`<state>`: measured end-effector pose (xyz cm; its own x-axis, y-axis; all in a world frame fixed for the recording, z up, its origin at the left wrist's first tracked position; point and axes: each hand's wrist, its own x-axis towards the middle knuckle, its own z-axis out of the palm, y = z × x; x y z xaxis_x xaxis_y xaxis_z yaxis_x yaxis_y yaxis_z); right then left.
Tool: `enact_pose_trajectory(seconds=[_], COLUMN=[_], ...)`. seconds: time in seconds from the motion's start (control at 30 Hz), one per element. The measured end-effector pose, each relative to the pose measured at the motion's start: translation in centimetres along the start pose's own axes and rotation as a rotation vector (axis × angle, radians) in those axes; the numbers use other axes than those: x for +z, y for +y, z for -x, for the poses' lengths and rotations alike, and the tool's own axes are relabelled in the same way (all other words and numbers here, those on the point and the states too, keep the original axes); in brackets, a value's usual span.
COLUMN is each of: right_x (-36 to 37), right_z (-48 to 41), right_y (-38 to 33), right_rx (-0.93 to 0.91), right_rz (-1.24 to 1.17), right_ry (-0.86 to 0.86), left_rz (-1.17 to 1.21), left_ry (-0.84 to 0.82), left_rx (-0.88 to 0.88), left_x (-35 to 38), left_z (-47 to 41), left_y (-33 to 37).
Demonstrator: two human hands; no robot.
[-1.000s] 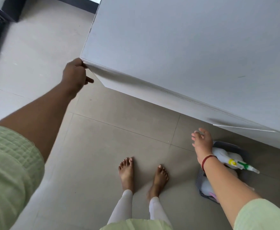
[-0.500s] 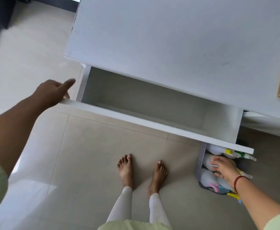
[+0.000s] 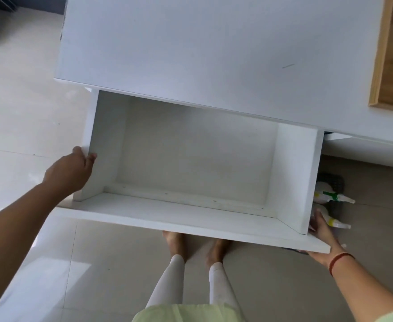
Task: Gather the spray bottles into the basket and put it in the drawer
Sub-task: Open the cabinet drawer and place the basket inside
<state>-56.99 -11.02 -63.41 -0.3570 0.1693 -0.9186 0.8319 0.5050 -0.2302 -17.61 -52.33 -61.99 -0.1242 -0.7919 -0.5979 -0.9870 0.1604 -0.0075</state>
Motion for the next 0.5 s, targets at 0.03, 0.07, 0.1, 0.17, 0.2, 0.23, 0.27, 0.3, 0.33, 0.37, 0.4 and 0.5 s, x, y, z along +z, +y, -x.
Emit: enact_pose_trajectory(seconds=[0.03, 0.07, 0.1, 0.17, 0.2, 0.23, 0.27, 0.3, 0.33, 0.37, 0.4, 0.5], right_x=[-0.1, -0.2, -0.4, -0.7, -0.7, -0.7, -0.7, -0.7, -0.7, -0.6, -0.8, -1.9], right_z=[0.0, 0.1, 0.1, 0.5, 0.6, 0.3, 0.0, -0.4, -0.7, -1.2, -1.4, -2.2], right_y=[-0.1, -0.4, -0.6, -0.9, -1.0, -1.0, -1.0, -1.0, -1.0, -1.0, -0.9, -0.3], right_rx=[-0.011, -0.018, -0.009, 0.004, -0.001, -0.013, -0.019, -0.020, -0.004, 0.025, 0.044, 0.088], right_rz=[0.053, 0.124, 0.202, 0.312, 0.322, 0.312, 0.289, 0.258, 0.226, 0.188, 0.138, 0.031], right_ry=[-0.016, -0.018, -0.034, -0.059, -0.067, -0.074, -0.086, -0.099, -0.113, -0.133, -0.150, -0.156], left_rz=[0.015, 0.042, 0.051, 0.077, 0.109, 0.192, 0.283, 0.364, 0.417, 0.444, 0.466, 0.506], left_ry=[-0.023, -0.041, -0.046, -0.030, 0.040, 0.164, 0.314, 0.459, 0.558, 0.588, 0.579, 0.492], left_rx=[-0.013, -0.037, -0.048, -0.098, -0.120, -0.120, -0.103, -0.056, 0.014, 0.095, 0.189, 0.516], left_x=[-0.1, -0.2, -0.2, -0.1, -0.1, 0.0, 0.2, 0.4, 0.6, 0.8, 1.2, 3.3], left_z=[0.6, 1.0, 1.2, 1.9, 2.4, 3.2, 3.9, 4.7, 5.8, 7.0, 8.4, 12.8], left_y=[0.3, 0.4, 0.4, 0.6, 1.0, 1.7, 2.5, 3.9, 5.9, 8.1, 10.9, 21.0])
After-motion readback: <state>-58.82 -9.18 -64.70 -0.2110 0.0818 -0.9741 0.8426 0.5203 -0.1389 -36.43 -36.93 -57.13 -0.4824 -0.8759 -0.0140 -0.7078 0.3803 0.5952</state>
